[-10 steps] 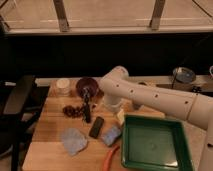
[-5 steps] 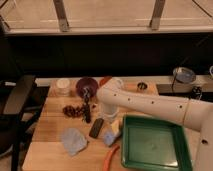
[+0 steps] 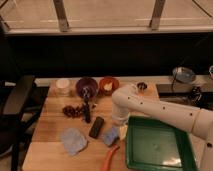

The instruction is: Place sponge in table surface

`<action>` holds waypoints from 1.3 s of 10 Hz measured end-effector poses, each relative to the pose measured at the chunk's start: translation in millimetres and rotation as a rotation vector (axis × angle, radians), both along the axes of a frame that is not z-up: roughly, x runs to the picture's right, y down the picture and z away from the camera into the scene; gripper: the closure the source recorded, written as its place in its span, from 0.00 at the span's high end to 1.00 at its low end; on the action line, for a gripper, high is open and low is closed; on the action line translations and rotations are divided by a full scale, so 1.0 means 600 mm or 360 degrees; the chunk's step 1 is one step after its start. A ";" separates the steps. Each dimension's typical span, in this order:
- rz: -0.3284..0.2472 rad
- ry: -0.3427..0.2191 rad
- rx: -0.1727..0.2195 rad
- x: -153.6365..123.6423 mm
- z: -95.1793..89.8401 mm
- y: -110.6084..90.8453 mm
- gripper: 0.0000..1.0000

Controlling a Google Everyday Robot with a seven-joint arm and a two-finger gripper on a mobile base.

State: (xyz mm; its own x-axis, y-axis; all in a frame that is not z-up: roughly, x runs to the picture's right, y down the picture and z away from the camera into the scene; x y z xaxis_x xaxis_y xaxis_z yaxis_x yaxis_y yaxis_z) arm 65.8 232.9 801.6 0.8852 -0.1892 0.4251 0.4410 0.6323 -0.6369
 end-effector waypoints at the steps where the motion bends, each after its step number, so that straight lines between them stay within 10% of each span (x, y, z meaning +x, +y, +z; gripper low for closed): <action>1: 0.0019 0.0005 -0.0031 -0.003 0.008 0.013 0.78; 3: 0.0029 -0.0004 -0.0074 -0.016 0.021 0.033 0.77; 11: 0.0015 -0.0006 -0.0076 -0.023 0.021 0.031 0.03; 13: 0.0008 -0.0007 -0.0081 -0.022 0.018 0.034 0.00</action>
